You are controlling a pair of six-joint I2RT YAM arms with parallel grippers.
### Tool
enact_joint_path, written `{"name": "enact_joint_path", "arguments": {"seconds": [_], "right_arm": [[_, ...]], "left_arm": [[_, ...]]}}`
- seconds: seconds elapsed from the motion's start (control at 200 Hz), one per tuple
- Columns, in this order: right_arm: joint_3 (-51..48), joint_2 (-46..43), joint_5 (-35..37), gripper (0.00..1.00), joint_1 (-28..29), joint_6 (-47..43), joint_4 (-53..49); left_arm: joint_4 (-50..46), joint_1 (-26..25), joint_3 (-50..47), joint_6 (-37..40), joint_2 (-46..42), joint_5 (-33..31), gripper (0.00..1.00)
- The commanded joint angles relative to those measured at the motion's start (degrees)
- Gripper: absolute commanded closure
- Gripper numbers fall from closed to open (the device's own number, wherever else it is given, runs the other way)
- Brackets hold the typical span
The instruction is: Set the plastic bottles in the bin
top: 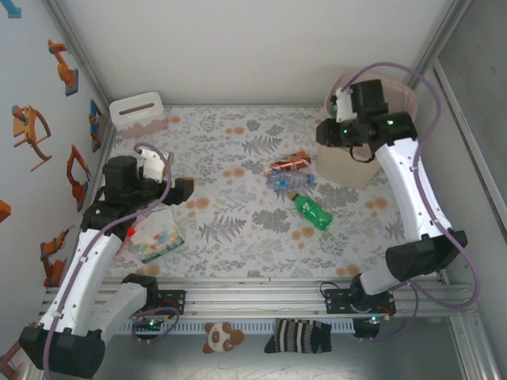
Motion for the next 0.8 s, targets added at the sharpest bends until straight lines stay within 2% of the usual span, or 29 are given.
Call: {"name": "enact_joint_path", "arguments": {"seconds": [0.0, 0.17, 0.401, 0.796], "right_arm": [[-4.5, -1.0, 8.7, 0.69, 4.2, -4.7, -1.1], [-9.7, 2.1, 18.4, 0.66, 12.8, -8.5, -0.7], [-9.4, 12.5, 25.2, 0.62, 20.0, -8.3, -2.7], [-8.9, 24.8, 31.5, 0.5, 23.5, -8.4, -2.1]], "left_arm": [[0.3, 0.3, 0.6, 0.6, -0.1, 1.3, 0.14], [0.2, 0.2, 0.6, 0.7, 0.1, 1.2, 0.14], [0.1, 0.3, 0.5, 0.6, 0.1, 1.1, 0.14], [0.1, 0.3, 0.5, 0.6, 0.2, 1.1, 0.14]]}}
